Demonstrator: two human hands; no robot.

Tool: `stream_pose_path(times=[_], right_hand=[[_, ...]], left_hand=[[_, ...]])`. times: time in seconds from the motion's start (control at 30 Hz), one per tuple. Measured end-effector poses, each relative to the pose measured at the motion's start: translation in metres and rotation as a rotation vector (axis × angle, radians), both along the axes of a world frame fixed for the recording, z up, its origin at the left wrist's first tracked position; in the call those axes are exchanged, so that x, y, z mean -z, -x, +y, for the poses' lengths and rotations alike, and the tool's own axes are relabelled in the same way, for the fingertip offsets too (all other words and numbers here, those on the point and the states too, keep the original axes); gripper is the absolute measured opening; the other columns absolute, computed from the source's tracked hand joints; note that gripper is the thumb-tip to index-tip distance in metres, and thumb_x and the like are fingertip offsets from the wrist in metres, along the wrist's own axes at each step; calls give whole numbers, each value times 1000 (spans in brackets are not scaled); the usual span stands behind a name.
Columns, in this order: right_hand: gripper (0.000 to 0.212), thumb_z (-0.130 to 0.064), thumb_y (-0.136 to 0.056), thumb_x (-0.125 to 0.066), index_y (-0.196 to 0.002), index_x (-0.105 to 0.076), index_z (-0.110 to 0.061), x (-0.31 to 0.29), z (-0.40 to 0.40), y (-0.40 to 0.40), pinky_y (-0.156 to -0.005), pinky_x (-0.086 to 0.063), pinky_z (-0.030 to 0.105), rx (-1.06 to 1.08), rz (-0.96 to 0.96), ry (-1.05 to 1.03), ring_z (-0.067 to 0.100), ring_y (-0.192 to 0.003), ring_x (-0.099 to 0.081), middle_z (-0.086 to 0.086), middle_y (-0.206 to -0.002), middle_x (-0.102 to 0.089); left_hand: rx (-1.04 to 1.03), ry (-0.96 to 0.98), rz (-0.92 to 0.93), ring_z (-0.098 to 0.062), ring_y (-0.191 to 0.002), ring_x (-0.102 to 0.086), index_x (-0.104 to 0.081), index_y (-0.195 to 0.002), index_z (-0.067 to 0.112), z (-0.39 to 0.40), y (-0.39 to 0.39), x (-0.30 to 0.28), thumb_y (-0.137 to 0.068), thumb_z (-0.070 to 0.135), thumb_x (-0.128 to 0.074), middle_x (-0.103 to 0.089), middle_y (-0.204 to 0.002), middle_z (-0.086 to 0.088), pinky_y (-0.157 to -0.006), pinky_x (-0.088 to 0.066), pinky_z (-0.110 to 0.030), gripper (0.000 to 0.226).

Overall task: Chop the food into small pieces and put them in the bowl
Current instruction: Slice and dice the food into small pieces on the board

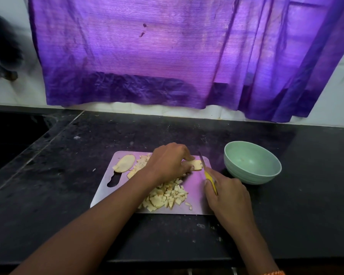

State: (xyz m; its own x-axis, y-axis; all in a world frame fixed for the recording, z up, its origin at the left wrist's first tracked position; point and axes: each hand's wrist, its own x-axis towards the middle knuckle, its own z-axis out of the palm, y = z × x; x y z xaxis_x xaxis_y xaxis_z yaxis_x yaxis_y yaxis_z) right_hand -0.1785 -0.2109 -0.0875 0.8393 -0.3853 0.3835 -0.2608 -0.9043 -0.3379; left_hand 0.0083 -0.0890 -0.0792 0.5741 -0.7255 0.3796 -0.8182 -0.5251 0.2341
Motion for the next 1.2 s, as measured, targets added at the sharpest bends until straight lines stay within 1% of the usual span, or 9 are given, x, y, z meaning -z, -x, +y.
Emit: stream_pose_path(times=[0.23,0.4,0.53,0.67,0.83,0.93,1.0,1.13,1.2], right_hand=[[49,-47,-94,-34,-137,-55,-39,6,-2,-2,-67,-49,43,-34,32,19,32,-80,-61,5,-83,-67],[34,-41,-99,-43,-127,-59,-33,8,-5,-7,-67,-47,41,-61,43,30,28,-83,-60,2,-89,-66],[37,-41,-99,-46,-135,-57,-36,8,-4,-5,-66,-40,38,-70,33,11,27,-88,-60,2,-95,-67],[44,-43,-100,-44,-143,-51,-41,7,-1,11,-68,-42,37,-82,33,-1,26,-91,-60,1,-98,-69],[41,-44,-100,-46,-140,-56,-38,6,7,34,-68,-52,40,-102,2,-37,21,-81,-62,-2,-91,-71],[36,-41,-99,-50,-132,-62,-34,2,10,40,-66,-54,41,-109,-24,-61,17,-75,-64,-1,-89,-74],[34,-39,-98,-53,-129,-66,-33,-1,13,44,-64,-55,41,-117,-39,-88,17,-70,-63,-2,-81,-72],[22,-28,-95,-63,-113,-74,-23,-6,17,51,-54,-50,38,-122,-107,-143,14,-54,-53,-7,-53,-51],[25,-25,-95,-65,-119,-74,-25,-6,17,51,-53,-49,35,-109,-152,-171,11,-53,-52,-10,-51,-49]], left_hand=[[-71,16,-39,-15,-103,-66,-79,-109,28,-11,2,10,-96,56,-68,-74,-114,11,-76,-55,-37,33],[-118,23,-57,-14,-96,-67,-79,-99,27,-15,6,12,-94,57,-64,-74,-107,11,-72,-56,-37,34],[-166,8,-54,-14,-87,-68,-79,-92,27,-17,7,12,-88,58,-60,-74,-99,11,-67,-58,-37,37],[-201,16,-62,-15,-76,-67,-76,-82,23,-19,11,10,-87,55,-64,-74,-88,8,-65,-59,-37,35],[-216,30,-63,-15,-74,-67,-77,-83,22,-18,12,10,-91,56,-67,-73,-85,8,-66,-59,-37,36],[-225,29,-74,-14,-71,-64,-75,-82,22,-17,15,8,-91,54,-68,-71,-81,8,-65,-59,-37,34],[-223,30,-82,-15,-72,-64,-75,-84,22,-16,17,5,-92,52,-69,-71,-82,7,-65,-58,-37,31],[-219,37,-88,-17,-74,-64,-73,-83,21,-15,20,4,-94,48,-69,-69,-81,6,-66,-58,-38,30],[-215,44,-79,-17,-77,-66,-76,-85,21,-15,19,4,-94,47,-70,-71,-82,7,-67,-58,-38,29]])
